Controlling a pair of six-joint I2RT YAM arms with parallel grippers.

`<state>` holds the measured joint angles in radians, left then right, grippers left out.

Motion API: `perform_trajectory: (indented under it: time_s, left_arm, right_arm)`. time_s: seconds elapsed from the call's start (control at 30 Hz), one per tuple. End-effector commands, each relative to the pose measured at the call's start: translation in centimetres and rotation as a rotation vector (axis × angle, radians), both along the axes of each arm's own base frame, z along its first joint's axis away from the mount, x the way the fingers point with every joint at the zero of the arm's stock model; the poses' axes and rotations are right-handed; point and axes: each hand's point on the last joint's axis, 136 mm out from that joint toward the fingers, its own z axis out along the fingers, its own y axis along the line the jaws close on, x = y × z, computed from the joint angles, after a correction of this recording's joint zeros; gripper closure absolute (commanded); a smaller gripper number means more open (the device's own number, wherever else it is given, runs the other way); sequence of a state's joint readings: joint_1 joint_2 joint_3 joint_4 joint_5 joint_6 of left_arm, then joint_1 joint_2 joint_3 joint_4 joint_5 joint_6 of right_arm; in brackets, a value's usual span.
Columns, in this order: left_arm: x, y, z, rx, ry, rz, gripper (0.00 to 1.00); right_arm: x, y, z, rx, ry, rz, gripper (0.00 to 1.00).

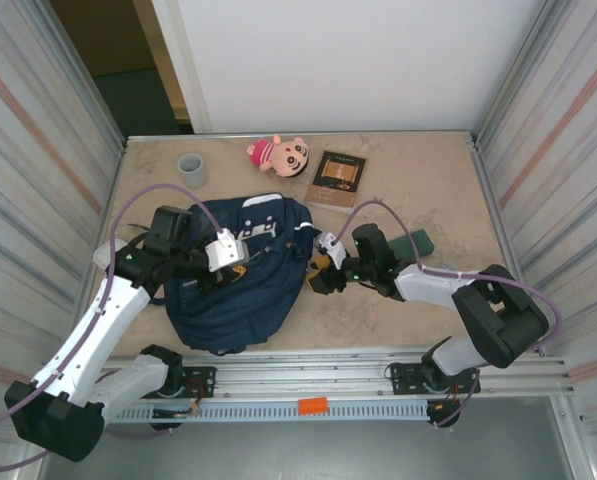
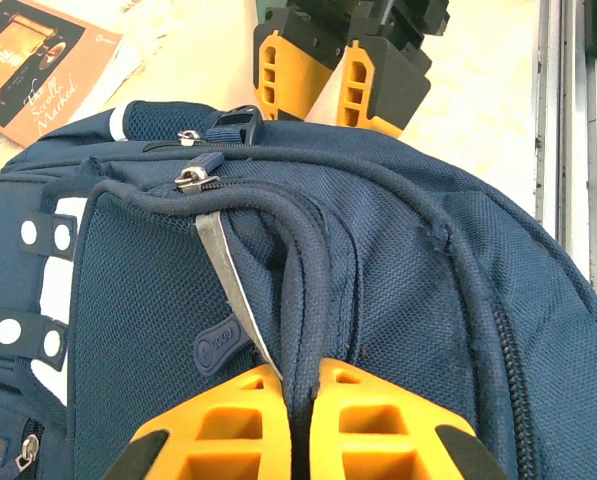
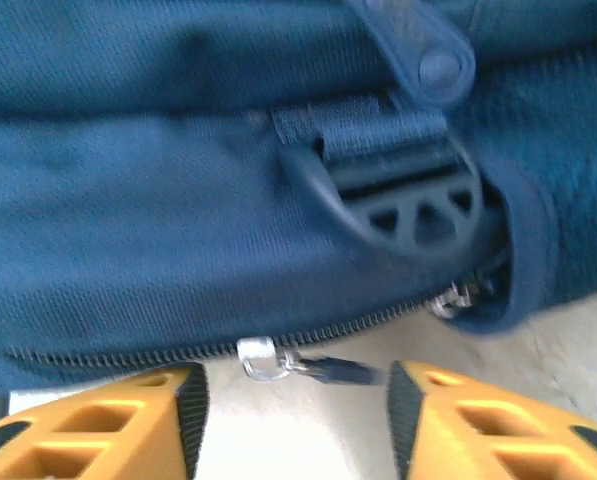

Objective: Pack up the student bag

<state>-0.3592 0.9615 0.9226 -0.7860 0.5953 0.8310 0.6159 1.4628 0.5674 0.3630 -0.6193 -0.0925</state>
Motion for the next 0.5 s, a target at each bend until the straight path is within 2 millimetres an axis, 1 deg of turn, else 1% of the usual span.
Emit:
perform_trajectory:
  time_s: [0.0, 0.03, 0.1, 0.13, 0.17, 0.2, 0.37, 0.47]
  left_arm:
    - [0.7, -1.1, 3.8, -0.104, -0.141, -0.042, 1.0]
    - [1.1, -1.0, 3.8, -0.103, -0.148, -0.027, 1.0]
    - [1.8, -0.9, 3.7, -0.104, -0.155, 0.006, 1.0]
    - [2.0, -0.8, 3.6, -0.105, -0.157, 0.016, 1.0]
    - [2.2, -0.8, 3.4, -0.101, -0.158, 0.028, 1.0]
    - [2.7, -0.6, 3.3, -0.097, -0.162, 0.053, 1.0]
    - [4.7, 0.4, 2.5, -0.068, -0.162, 0.18, 1.0]
    - [5.0, 0.4, 2.5, -0.076, -0.148, 0.206, 1.0]
  right_arm:
    - [-0.3, 1.1, 1.5, 0.041, -0.057, 0.081, 0.68]
    - [-0.5, 1.0, 1.6, 0.043, -0.054, 0.085, 0.75]
    - [-0.9, 0.8, 1.8, 0.051, -0.041, 0.093, 0.83]
    - [-1.1, 0.7, 1.9, 0.055, -0.036, 0.096, 0.89]
    - [-1.3, 0.5, 2.1, 0.058, -0.031, 0.097, 0.98]
    - [-1.4, 0.4, 2.2, 0.059, -0.027, 0.094, 1.0]
    - [-2.3, -0.1, 3.0, 0.064, 0.005, 0.097, 1.0]
    - [-3.0, 0.0, 3.3, 0.063, 0.037, 0.118, 1.0]
